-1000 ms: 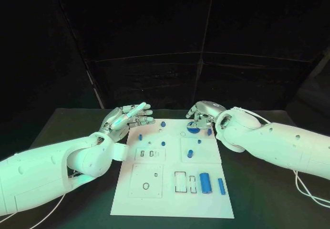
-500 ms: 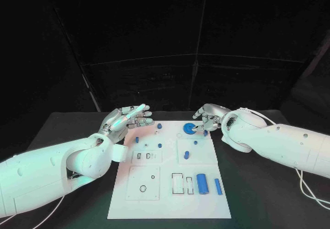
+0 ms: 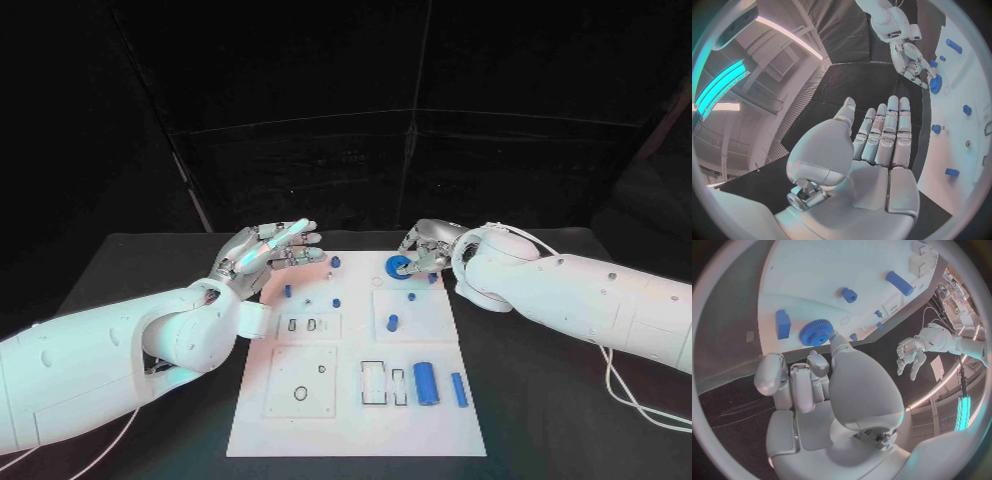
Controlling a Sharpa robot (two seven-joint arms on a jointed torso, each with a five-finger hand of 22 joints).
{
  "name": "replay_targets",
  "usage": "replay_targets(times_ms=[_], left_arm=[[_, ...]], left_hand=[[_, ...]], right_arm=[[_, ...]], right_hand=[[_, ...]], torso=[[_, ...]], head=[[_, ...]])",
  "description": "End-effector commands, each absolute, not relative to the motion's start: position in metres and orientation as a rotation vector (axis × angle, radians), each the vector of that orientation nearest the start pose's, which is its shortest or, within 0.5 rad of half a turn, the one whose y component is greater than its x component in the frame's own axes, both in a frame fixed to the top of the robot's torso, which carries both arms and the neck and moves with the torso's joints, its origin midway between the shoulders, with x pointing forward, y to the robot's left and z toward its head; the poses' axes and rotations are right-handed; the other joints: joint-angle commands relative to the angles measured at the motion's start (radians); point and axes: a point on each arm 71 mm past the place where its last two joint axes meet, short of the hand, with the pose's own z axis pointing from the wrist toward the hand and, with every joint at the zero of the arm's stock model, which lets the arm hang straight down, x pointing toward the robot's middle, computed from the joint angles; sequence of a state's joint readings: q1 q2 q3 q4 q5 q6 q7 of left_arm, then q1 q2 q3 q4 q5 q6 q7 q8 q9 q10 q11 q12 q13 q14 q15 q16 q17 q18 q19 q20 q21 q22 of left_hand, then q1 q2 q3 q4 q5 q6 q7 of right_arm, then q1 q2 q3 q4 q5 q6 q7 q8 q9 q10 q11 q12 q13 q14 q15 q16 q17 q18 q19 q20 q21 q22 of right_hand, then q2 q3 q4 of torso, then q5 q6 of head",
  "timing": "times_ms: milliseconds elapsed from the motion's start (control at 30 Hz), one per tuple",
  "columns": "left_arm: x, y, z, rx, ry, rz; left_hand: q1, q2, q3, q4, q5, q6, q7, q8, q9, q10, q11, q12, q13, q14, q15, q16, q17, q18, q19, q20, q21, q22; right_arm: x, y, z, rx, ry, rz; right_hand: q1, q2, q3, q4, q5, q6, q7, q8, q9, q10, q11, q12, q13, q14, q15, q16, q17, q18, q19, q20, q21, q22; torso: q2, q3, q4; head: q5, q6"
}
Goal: Assemble the parts on the task board
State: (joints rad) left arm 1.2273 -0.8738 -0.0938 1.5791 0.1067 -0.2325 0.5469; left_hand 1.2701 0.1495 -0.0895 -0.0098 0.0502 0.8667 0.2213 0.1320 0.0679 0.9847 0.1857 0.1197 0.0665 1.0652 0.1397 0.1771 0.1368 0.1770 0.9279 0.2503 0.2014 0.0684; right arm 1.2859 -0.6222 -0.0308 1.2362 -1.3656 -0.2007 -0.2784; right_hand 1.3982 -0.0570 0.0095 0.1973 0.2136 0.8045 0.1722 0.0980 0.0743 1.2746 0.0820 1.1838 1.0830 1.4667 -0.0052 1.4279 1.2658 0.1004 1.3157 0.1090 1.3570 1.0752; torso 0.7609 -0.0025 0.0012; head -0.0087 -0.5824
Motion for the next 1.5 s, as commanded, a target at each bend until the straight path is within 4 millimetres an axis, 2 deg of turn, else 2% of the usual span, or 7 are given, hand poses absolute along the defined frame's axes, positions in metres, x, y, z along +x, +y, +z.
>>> replay_targets(times_ms=[33,600,767,1033,1167,1267,1500], left_arm=[[0.476,0.206,-0.171,-1.114,1.322,-1.741],[0.476,0.205,-0.172,-1.117,1.338,-1.751],[0.476,0.205,-0.172,-1.118,1.340,-1.752],[0.477,0.206,-0.172,-1.119,1.342,-1.751],[0.477,0.206,-0.172,-1.119,1.342,-1.750],[0.477,0.206,-0.172,-1.119,1.341,-1.750],[0.477,0.207,-0.172,-1.118,1.336,-1.748]], left_hand=[[0.010,0.001,0.001,-0.007,-0.003,0.004,0.023,-0.004,-0.001,0.005,0.002,-0.007,-0.001,0.008,-0.002,-0.005,0.001,0.007,0.005,-0.002,-0.007,-0.001],[0.019,0.003,0.001,-0.017,-0.003,0.003,0.023,-0.008,-0.002,0.004,0.003,-0.011,-0.001,0.007,-0.002,-0.009,0.002,0.006,0.006,-0.002,-0.010,-0.001],[0.021,0.003,0.002,-0.018,-0.003,0.002,0.023,-0.009,-0.002,0.004,0.003,-0.012,-0.001,0.007,-0.001,-0.010,0.002,0.006,0.006,-0.002,-0.011,-0.001],[0.025,0.004,0.002,-0.022,-0.003,0.002,0.023,-0.010,-0.002,0.004,0.003,-0.013,-0.001,0.007,-0.001,-0.011,0.002,0.006,0.007,-0.002,-0.012,-0.001],[0.025,0.004,0.002,-0.022,-0.003,0.002,0.023,-0.010,-0.002,0.004,0.003,-0.013,-0.001,0.007,-0.001,-0.011,0.002,0.006,0.007,-0.002,-0.012,-0.001],[0.026,0.004,0.003,-0.023,-0.003,0.002,0.023,-0.011,-0.002,0.004,0.003,-0.014,-0.001,0.008,-0.001,-0.011,0.003,0.006,0.007,-0.002,-0.012,-0.001],[0.026,0.004,0.003,-0.023,-0.003,0.002,0.023,-0.011,-0.002,0.004,0.003,-0.014,-0.001,0.008,-0.001,-0.011,0.003,0.006,0.007,-0.002,-0.013,-0.001]], right_arm=[[0.554,-0.179,-0.166,-0.003,1.794,0.449],[0.556,-0.175,-0.168,-0.067,1.808,0.394],[0.556,-0.174,-0.168,-0.074,1.807,0.386],[0.557,-0.173,-0.166,-0.085,1.783,0.375],[0.556,-0.171,-0.163,-0.095,1.741,0.381],[0.554,-0.168,-0.160,-0.092,1.700,0.404],[0.542,-0.153,-0.152,-0.103,1.630,0.481]], right_hand=[[0.008,0.005,-0.003,0.003,0.007,0.009,-0.001,0.006,0.002,0.012,-0.001,0.014,0.016,0.051,0.006,0.009,0.007,-0.008,0.011,-0.001,0.007,0.007],[0.031,0.026,-0.009,-0.004,0.008,0.039,-0.007,0.024,0.004,0.053,-0.007,0.082,0.101,0.062,0.003,0.043,0.071,-0.018,0.038,-0.002,0.038,0.067],[0.068,0.067,0.023,-0.025,-0.054,0.071,-0.007,0.039,0.006,0.080,-0.008,0.118,0.148,0.062,0.002,0.047,0.079,-0.021,0.044,-0.003,0.046,0.082],[0.115,0.102,0.087,-0.068,-0.095,0.118,-0.008,0.055,0.007,0.095,-0.009,0.141,0.182,0.062,0.001,0.051,0.087,-0.023,0.048,-0.003,0.054,0.096],[0.121,0.105,0.111,-0.084,-0.108,0.161,-0.019,0.074,0.012,0.109,-0.017,0.158,0.203,0.063,-0.004,0.053,0.090,-0.024,0.051,-0.007,0.057,0.103],[0.094,0.099,0.116,-0.077,-0.152,0.175,-0.024,0.078,0.012,0.114,-0.022,0.163,0.211,0.063,-0.008,0.054,0.092,-0.024,0.052,-0.011,0.059,0.105],[0.079,0.089,0.131,-0.082,-0.119,0.186,-0.030,0.079,0.009,0.118,-0.027,0.165,0.217,0.063,-0.013,0.053,0.092,-0.025,0.055,-0.017,0.062,0.112]], torso=[[0.001,-0.0001,-0.0010],[0.001,0.0006,-0.0003],[0.002,0.0011,-0.0012],[0.002,0.0010,0.0008],[0.001,0.0011,-0.0004],[0.002,0.0015,-0.0008],[0.001,-0.0007,0.0026]], head=[[-0.001,-0.002],[-0.005,-0.004],[-0.005,-0.004],[-0.005,-0.006],[-0.003,-0.005],[-0.002,-0.004],[-0.001,0.001]])
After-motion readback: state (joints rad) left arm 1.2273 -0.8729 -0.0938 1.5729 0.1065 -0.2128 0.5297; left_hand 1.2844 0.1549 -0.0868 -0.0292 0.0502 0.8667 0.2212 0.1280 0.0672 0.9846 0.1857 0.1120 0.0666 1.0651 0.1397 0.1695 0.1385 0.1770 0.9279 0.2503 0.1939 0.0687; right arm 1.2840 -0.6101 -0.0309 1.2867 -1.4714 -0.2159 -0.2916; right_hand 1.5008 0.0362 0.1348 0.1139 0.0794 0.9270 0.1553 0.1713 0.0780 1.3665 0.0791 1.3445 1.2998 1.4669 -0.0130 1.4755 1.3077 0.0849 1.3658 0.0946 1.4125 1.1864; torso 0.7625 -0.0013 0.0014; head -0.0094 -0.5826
